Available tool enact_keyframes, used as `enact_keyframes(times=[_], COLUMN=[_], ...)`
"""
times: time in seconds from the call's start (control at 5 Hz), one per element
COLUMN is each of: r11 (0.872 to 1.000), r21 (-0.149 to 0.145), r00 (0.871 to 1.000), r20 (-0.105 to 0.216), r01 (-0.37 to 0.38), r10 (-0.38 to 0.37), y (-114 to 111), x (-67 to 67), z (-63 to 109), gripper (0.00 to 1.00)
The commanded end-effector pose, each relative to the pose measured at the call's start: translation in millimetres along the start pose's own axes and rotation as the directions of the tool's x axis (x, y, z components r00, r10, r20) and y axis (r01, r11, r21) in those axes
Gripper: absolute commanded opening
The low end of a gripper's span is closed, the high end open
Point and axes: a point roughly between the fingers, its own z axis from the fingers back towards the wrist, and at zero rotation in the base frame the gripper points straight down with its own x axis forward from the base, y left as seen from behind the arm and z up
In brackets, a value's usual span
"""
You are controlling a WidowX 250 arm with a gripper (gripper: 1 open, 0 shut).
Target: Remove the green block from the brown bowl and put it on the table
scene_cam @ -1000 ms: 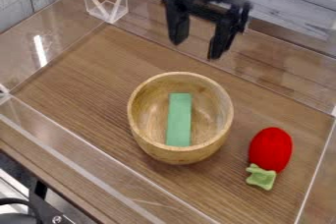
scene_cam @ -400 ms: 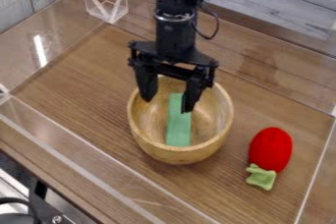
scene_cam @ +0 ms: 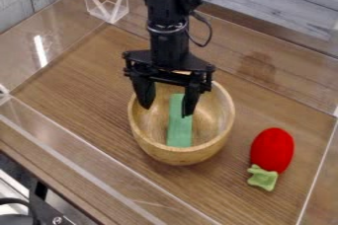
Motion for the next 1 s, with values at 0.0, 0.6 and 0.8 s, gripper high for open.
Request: enact_keyframes(times=[0.0, 0.6, 0.8], r11=[0.999, 0.997, 0.996], r21=[-0.02, -0.008, -0.003], r00=[0.996, 0.989, 0.988], r20=[0.078, 0.124, 0.131], r01=[-0.044, -0.08, -0.085], r10=[0.045, 0.08, 0.085], y=[1.4, -0.1, -2.1], x=[7.5, 14.9, 16.7], z=[7.9, -6.5, -10.0], gripper=[1.0, 1.0, 1.0])
